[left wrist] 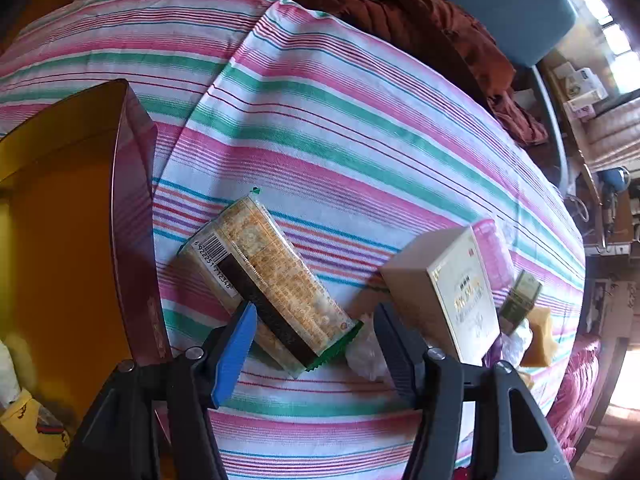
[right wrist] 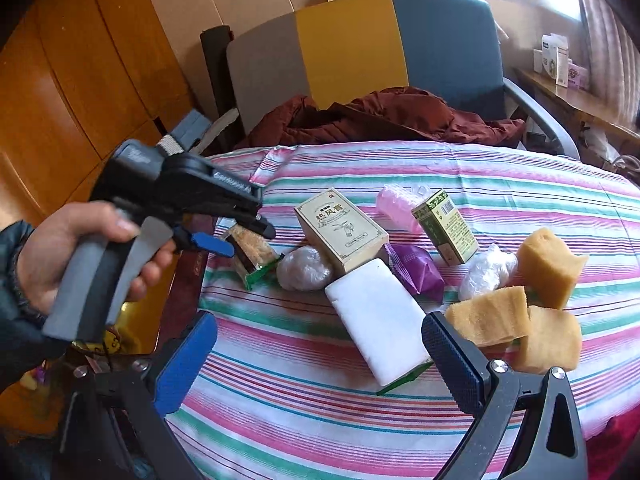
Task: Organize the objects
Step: 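Move the left gripper back to the items and grasp the cracker packet, then lift the cracker packet with the left gripper while the right gripper grasps the cotton ball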
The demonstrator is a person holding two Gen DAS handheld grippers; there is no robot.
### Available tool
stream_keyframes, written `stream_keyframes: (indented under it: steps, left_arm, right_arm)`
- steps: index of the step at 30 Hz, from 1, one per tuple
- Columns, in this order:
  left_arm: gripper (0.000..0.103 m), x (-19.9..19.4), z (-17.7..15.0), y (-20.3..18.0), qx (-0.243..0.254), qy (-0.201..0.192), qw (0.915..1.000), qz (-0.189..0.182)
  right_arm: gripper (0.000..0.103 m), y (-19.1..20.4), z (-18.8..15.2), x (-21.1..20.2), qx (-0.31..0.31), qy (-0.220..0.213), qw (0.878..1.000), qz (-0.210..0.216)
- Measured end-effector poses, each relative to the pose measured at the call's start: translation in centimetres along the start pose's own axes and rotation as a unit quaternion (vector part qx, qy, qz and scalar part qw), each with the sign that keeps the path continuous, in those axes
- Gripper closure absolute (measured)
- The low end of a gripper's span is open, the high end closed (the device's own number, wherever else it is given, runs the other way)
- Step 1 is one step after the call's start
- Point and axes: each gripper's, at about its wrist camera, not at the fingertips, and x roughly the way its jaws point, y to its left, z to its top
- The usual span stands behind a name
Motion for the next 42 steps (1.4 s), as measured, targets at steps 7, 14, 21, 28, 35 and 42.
stream_keyframes:
  steps: [7,14,21,28,35,42]
  left_arm:
    - [0.040,-0.4,0.4,0.2,-0.002,-0.017,0.9994,0.030]
    - [0.040,-0.2,-0.7,1.6,-0.024,-0.005,0.9986,0.047]
    - [0.040,0.5,-0.2,1.2,-0.022,-0.019,0.9980,0.056]
    - [0.051,1.1,-2.0,-1.5,0.092,-0.040,0.9926,0.068]
    - [0.063,0.1,-5.0,-0.7,0.135,-0.051,0.9892,0.023]
    - [0.068,-1.3,-6.6,2.3,0.185,-0.054,0.9813,-0.003]
  right_arm:
    - [0.000,-0.2,0.1,-0.5,0.008,-0.003,1.000,0.007]
    - [0.000,-0.2,0.3,-0.9,0.012,-0.007,1.000,0.010]
    - [0.000,0.1,0.2,-1.0,0.009,-0.008,1.000,0.015]
    - [0.000,-0.2,0.1,-0.7,0.013,-0.001,1.000,0.010]
    - [0.000,-0.7,0.0,0.0,0.021,0.008,1.000,0.009]
    - [0.000,-1.0,-0.5,1.4,0.025,0.027,0.999,0.007]
